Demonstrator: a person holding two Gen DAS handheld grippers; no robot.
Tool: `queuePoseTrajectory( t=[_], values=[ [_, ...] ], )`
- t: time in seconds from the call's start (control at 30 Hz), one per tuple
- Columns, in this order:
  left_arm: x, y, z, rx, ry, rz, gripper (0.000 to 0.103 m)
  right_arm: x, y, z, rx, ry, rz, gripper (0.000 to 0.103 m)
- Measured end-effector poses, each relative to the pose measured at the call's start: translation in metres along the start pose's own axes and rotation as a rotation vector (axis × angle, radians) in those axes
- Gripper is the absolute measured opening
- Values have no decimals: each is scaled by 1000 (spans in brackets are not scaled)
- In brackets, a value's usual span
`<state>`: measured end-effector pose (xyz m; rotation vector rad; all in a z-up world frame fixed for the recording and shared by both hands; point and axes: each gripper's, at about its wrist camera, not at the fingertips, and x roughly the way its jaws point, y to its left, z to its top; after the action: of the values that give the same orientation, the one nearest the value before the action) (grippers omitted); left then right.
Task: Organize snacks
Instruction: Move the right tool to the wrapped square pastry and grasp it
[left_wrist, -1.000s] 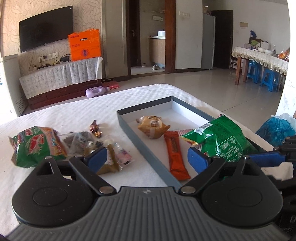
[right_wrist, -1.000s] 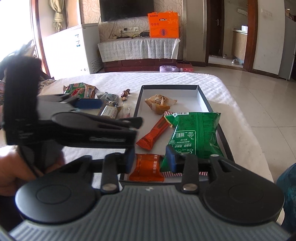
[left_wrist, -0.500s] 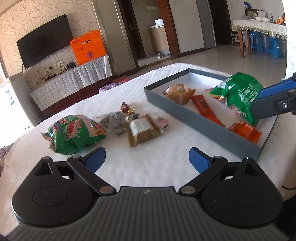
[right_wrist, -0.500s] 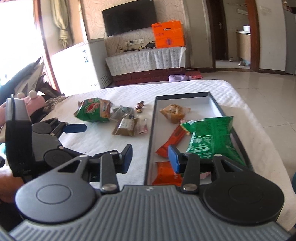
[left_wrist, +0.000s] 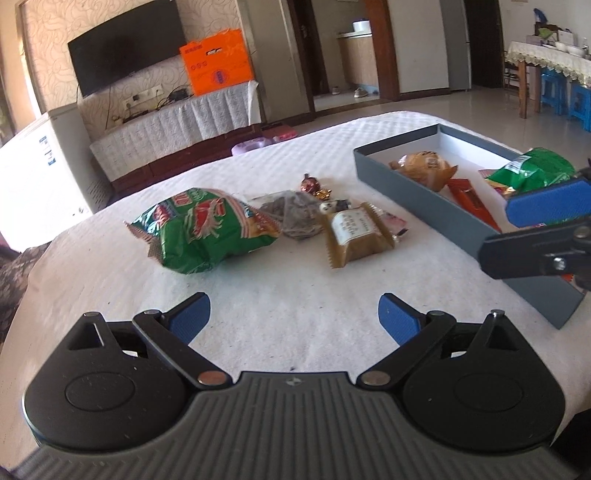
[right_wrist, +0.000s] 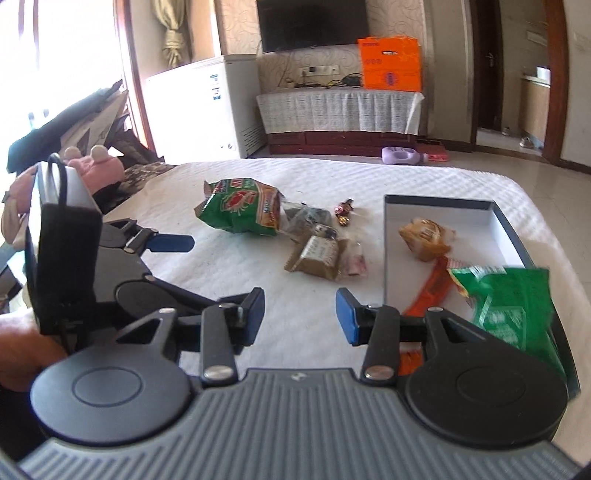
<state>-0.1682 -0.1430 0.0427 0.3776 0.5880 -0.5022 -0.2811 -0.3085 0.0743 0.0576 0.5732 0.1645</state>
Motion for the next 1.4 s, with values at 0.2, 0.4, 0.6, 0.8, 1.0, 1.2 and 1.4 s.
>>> queuePoseTrajectory(
  t=[0.2, 0.4, 0.6, 0.8, 1.0, 1.2, 1.4],
  values=[
    [2, 20, -1, -66, 41, 2, 99, 36, -1, 15, -1, 37, -22, 45],
    [4, 33, 1, -117, 57, 7, 99, 70, -9, 28, 73, 61, -45, 46],
    [3, 34, 5, -128, 47, 3, 99, 104, -10, 33, 105, 97, -74, 53],
    [4, 35, 5, -127, 52, -3, 99, 134, -6, 32, 97, 157, -133, 53],
    [7, 38, 5, -135, 61, -1, 99, 153, -2, 30, 47, 182, -149, 55],
    [10, 44, 7, -169, 67, 4, 101, 131, 1, 28, 2, 200, -95, 44],
    [8, 19, 8, -18, 56, -14, 102, 85, -4, 14, -15, 198, -50, 43]
  ],
)
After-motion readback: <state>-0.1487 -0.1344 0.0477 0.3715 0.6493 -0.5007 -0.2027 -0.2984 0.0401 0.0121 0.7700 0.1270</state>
